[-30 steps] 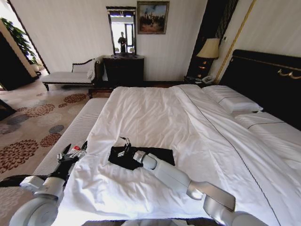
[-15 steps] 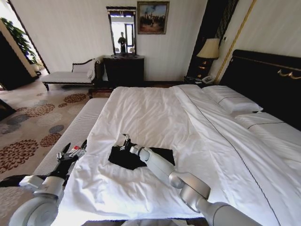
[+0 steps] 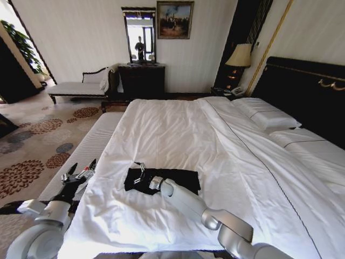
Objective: Fold the clothes on the bed.
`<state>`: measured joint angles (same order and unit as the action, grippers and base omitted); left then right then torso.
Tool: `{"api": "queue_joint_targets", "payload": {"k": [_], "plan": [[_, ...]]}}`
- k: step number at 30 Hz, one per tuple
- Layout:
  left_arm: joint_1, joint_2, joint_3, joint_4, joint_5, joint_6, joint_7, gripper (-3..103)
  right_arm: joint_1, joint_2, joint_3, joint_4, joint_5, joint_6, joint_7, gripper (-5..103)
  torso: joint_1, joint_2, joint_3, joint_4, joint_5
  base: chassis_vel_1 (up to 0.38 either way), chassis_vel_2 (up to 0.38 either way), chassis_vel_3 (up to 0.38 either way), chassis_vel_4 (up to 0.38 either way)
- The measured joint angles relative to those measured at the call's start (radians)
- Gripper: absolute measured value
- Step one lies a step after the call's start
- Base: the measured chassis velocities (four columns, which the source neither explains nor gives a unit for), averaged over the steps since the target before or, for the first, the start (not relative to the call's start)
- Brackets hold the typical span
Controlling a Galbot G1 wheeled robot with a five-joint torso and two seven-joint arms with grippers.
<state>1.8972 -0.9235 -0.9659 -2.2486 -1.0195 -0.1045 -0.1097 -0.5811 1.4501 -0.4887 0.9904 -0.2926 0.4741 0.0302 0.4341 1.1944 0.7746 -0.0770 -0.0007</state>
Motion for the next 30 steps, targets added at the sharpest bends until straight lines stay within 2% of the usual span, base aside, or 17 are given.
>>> {"api": "queue_joint_targets", "payload": {"k": [3, 6, 12, 18, 26, 30], "plan": [[0.000, -0.001, 0.000, 0.002, 0.000, 0.000, 0.001, 100, -0.033, -0.045, -0.001, 0.068, 0.014, -0.022, 0.002, 100, 0.000, 0.000, 0.000, -0.0001, -0.0001, 0.000, 0.000, 0.000, 0.000], [-0.003, 0.001, 0.002, 0.004, 0.000, 0.000, 0.002, 100, -0.037, -0.051, 0.020, 0.065, 0.014, -0.025, 0.002, 100, 0.000, 0.000, 0.000, -0.0003, 0.0001, 0.000, 0.000, 0.000, 0.000], [-0.013, 0.001, 0.021, -0.007, 0.009, 0.005, -0.002, 100, 0.037, -0.002, 0.103, -0.047, 0.027, -0.044, 0.009, 100, 0.000, 0.000, 0.000, 0.0000, 0.0000, 0.000, 0.000, 0.000, 0.000], [-0.013, -0.006, 0.028, -0.021, 0.027, 0.009, -0.005, 100, 0.054, 0.030, 0.133, -0.166, -0.024, -0.027, 0.009, 100, 0.000, 0.000, 0.000, 0.0001, -0.0001, 0.000, 0.000, 0.000, 0.000], [-0.006, -0.002, 0.029, -0.017, 0.028, 0.008, -0.003, 100, -0.010, -0.015, 0.138, -0.124, -0.061, 0.003, 0.010, 100, 0.000, 0.000, 0.000, 0.0000, 0.0001, 0.000, 0.000, 0.000, 0.000], [-0.011, 0.002, 0.028, -0.019, 0.022, 0.007, -0.003, 100, -0.059, -0.078, 0.145, -0.018, -0.062, 0.015, 0.018, 100, 0.000, 0.000, 0.000, 0.0000, 0.0000, 0.000, 0.000, 0.000, 0.000]]}}
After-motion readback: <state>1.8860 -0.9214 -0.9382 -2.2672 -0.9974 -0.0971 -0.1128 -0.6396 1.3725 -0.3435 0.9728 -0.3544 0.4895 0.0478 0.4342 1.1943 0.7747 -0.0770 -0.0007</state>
